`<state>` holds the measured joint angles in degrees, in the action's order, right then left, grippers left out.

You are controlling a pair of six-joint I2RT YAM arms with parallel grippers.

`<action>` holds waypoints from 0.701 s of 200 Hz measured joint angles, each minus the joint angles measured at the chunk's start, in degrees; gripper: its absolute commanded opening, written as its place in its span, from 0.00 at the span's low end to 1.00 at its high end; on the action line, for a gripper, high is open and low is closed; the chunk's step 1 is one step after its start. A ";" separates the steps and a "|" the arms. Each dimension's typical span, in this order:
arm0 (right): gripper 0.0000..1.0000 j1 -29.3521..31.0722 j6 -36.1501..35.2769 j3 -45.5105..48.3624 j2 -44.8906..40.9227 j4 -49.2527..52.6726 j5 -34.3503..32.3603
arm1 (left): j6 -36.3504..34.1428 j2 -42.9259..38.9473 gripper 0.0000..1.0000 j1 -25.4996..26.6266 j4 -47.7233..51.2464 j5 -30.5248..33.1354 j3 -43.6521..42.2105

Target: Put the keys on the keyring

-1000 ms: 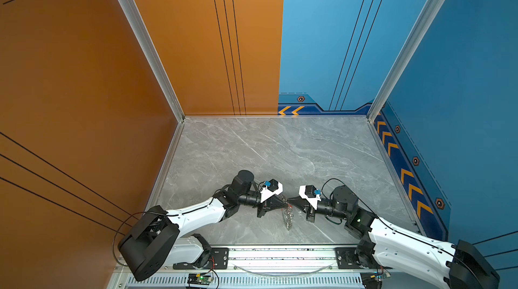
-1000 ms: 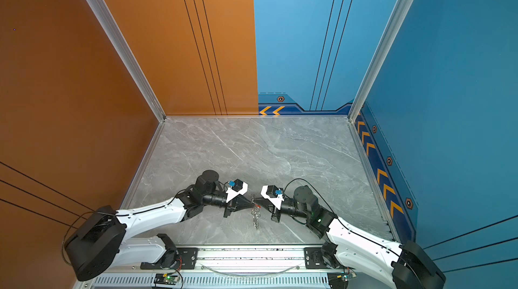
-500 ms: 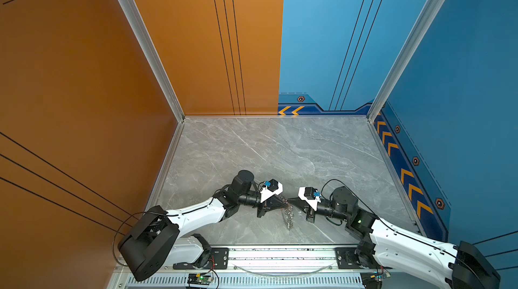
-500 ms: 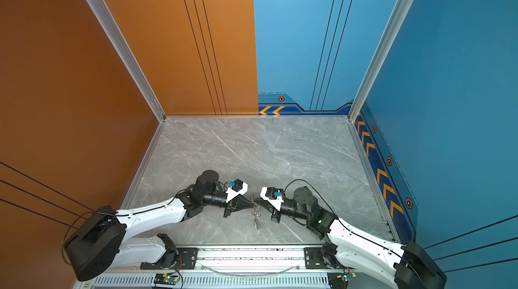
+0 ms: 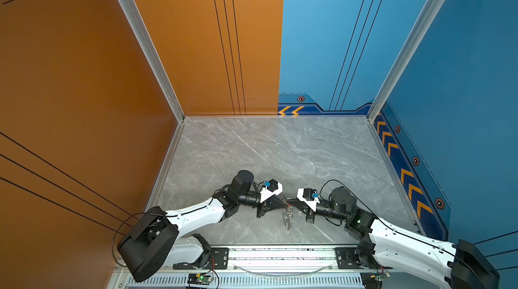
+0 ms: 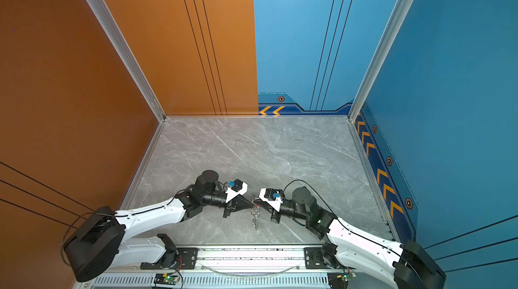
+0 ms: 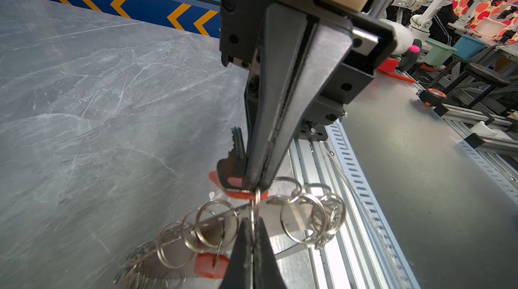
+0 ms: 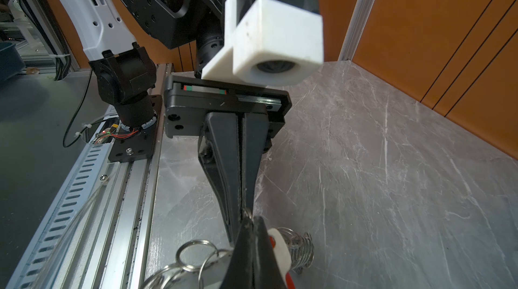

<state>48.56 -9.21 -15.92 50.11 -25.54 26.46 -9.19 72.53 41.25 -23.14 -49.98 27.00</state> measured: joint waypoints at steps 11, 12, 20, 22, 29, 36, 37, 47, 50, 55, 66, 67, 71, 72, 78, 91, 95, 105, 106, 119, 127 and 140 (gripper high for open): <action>0.00 0.15 0.00 0.00 -0.07 0.04 -0.22 | 0.00 0.00 0.00 0.00 0.00 0.00 0.00; 0.00 0.17 0.00 0.00 -0.09 0.04 -0.22 | 0.00 0.00 0.00 0.00 0.00 0.00 0.00; 0.00 0.31 -0.07 -0.02 -0.09 0.15 -0.42 | 0.02 0.00 0.00 0.00 0.00 0.00 0.00; 0.00 0.35 -0.07 -0.07 -0.11 0.24 -0.46 | 0.02 0.00 0.00 0.00 0.00 0.00 0.00; 0.00 0.61 -0.39 -0.26 -0.20 0.61 -0.87 | 0.04 0.00 0.00 0.00 0.00 0.04 0.00; 0.00 1.05 -0.83 -0.44 -0.37 1.16 -1.38 | 0.20 0.00 0.00 -0.02 0.02 0.04 0.00; 0.00 1.09 -0.92 -0.46 -0.39 1.20 -1.40 | 0.17 0.00 0.00 -0.02 0.02 0.02 0.00; 0.00 1.81 -1.73 -0.48 -0.85 1.77 -2.25 | 0.24 -0.02 0.00 -0.07 0.02 0.00 0.00; 0.00 2.05 -2.01 -0.48 -1.03 2.01 -2.58 | 0.31 -0.04 0.00 -0.07 0.04 0.00 0.00; 0.00 2.49 -2.62 -0.48 -1.36 2.36 -3.04 | 0.48 -0.04 0.00 -0.09 0.09 0.00 0.00; 0.00 3.45 -3.89 -0.48 -2.16 3.23 -4.35 | 0.94 -0.07 0.00 -0.37 0.13 -0.07 0.00; 0.00 3.61 -4.09 -0.46 -2.29 3.41 -4.52 | 1.03 -0.07 0.00 -0.39 0.13 -0.07 0.00; 0.00 3.89 -4.50 -0.44 -2.58 3.78 -4.92 | 1.14 -0.07 0.00 -0.44 0.15 -0.09 0.00; 0.00 4.02 -4.63 -0.39 -2.71 3.89 -5.09 | 1.22 -0.07 0.00 -0.44 0.15 -0.13 0.00; 0.00 4.44 -5.25 -0.24 -3.17 4.26 -5.75 | 1.53 -0.07 0.00 -0.46 0.17 -0.24 0.00; 0.00 5.18 -6.54 0.04 -4.00 5.27 -6.88 | 1.99 -0.04 0.00 -0.48 0.17 -0.33 0.00; 0.00 5.42 -7.02 0.09 -4.24 5.51 -7.32 | 2.14 -0.04 0.00 -0.48 0.15 -0.39 0.00; 0.00 5.97 -7.98 0.13 -4.59 5.95 -8.11 | 2.40 -0.04 0.00 -0.48 0.17 -0.50 0.00; 0.00 6.08 -8.02 0.13 -4.63 6.01 -8.26 | 2.40 -0.04 0.00 -0.48 0.17 -0.50 0.00; 0.00 7.02 -9.38 0.13 -4.81 6.34 -9.75 | 2.71 -0.04 0.00 -0.48 0.17 -0.63 0.00; 0.00 7.80 -10.25 0.13 -4.85 6.40 -10.86 | 2.82 -0.04 0.00 -0.55 0.20 -0.66 0.00; 0.00 9.62 -12.13 0.13 -4.85 6.47 -13.75 | 3.04 -0.04 0.00 -0.72 0.22 -0.83 0.00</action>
<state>58.17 -21.34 -15.79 45.25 -19.07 12.71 -6.15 72.49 40.53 -22.92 -50.81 27.00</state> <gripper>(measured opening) 0.047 0.047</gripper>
